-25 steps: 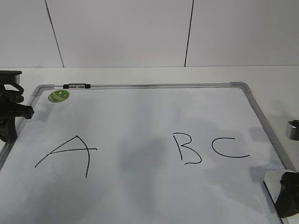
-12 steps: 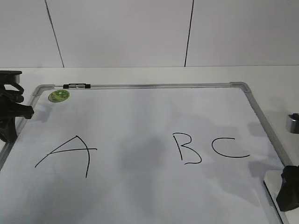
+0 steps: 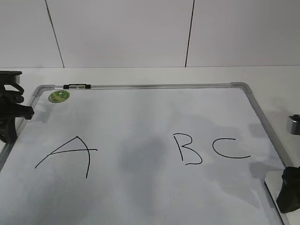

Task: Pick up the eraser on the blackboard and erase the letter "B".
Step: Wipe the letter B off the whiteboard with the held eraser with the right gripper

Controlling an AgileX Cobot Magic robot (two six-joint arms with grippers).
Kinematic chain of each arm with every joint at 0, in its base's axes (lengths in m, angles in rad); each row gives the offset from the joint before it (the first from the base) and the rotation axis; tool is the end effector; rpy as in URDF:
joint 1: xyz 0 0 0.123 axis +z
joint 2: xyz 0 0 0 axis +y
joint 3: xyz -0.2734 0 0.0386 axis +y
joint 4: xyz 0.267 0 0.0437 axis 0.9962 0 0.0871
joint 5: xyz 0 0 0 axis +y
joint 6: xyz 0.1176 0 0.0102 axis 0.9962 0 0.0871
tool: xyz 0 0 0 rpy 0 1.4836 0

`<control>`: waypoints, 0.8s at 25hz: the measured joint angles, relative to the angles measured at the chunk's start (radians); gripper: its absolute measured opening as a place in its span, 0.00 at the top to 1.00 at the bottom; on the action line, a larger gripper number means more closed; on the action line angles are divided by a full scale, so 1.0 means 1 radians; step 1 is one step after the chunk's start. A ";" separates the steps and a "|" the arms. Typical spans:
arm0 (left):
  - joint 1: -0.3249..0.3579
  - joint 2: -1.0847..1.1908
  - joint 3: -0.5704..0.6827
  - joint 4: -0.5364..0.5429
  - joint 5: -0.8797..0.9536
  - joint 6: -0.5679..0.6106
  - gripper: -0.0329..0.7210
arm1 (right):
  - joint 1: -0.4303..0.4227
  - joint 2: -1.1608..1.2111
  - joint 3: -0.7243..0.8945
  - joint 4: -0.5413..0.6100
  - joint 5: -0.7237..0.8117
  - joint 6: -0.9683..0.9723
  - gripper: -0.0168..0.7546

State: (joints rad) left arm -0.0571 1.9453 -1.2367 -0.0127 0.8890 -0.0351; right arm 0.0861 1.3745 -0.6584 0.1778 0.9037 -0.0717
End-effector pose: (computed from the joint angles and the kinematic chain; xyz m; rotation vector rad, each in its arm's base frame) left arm 0.3735 -0.0225 0.1049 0.0220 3.0816 -0.0198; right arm 0.2177 0.0353 0.1396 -0.0778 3.0958 0.2202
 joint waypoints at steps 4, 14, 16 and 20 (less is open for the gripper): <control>0.000 0.000 0.000 0.000 0.000 0.000 0.93 | 0.000 0.032 0.000 0.019 0.000 0.000 0.12; 0.000 0.000 0.000 0.000 0.000 0.000 0.93 | 0.000 0.068 -0.006 0.023 0.000 0.005 0.13; 0.000 0.000 0.000 0.000 0.000 0.000 0.93 | 0.000 0.068 -0.006 0.019 0.005 0.005 0.16; 0.000 0.000 0.000 0.000 0.000 0.000 0.93 | 0.000 0.068 -0.007 0.002 0.010 0.005 0.24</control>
State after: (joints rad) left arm -0.0571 1.9453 -1.2367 -0.0127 0.8890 -0.0351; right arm 0.0861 1.4426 -0.6655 0.1799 0.9142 -0.0668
